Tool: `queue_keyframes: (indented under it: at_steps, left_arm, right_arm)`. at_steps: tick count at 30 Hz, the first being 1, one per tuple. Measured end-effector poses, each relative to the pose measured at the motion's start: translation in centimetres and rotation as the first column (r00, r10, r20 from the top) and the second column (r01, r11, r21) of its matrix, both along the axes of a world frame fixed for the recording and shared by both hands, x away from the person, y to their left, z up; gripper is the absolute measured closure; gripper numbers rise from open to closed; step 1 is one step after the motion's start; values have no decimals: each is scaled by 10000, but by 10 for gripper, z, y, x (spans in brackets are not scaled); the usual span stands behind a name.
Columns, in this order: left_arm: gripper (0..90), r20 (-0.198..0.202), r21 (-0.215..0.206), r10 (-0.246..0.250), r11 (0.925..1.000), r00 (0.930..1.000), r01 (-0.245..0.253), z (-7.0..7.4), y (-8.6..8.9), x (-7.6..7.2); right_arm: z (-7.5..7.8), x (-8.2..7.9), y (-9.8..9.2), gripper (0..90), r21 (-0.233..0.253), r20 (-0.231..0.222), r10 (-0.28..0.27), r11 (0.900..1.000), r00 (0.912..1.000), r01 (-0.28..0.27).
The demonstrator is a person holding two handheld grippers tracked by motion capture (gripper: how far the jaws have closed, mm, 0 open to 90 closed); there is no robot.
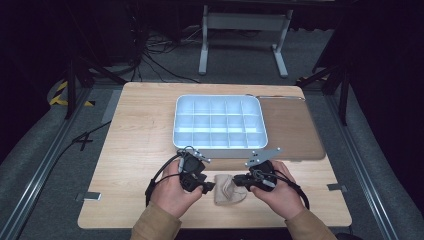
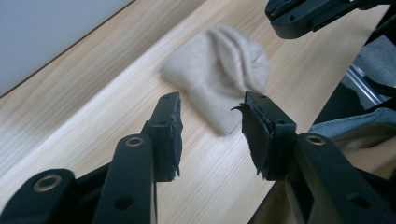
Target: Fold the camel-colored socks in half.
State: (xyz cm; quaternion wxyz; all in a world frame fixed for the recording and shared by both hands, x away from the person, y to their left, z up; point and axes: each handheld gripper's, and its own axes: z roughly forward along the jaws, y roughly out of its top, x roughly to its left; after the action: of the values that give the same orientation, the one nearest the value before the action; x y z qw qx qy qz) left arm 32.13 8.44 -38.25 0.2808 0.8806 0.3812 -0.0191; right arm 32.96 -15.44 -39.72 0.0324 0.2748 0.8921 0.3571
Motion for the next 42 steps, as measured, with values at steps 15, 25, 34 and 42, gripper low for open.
queue_keyframes:
  at_steps: [15, 25, 34, 42]
  left_arm:
    - [582, -107, 291, 729, 9969, 9973, -726, -6, 25, -9]
    - [580, -113, 329, 463, 9984, 9989, -459, -8, 19, -4]
    - [578, -147, 390, 129, 9992, 9998, -123, -10, 8, 2]
    - [590, -91, 369, -216, 9991, 9997, 219, -12, -5, 8]
  right_arm:
    - [-15, 6, 48, 881, -709, 142, 877, 9937, 9960, -865]
    - [-14, 8, 33, 886, -830, -70, 543, 9950, 9985, -547]
    - [-14, 4, 18, 885, -933, -114, 170, 9955, 9998, -180]
    - [-17, 0, 3, 865, -1018, -195, -148, 9947, 9997, 127]
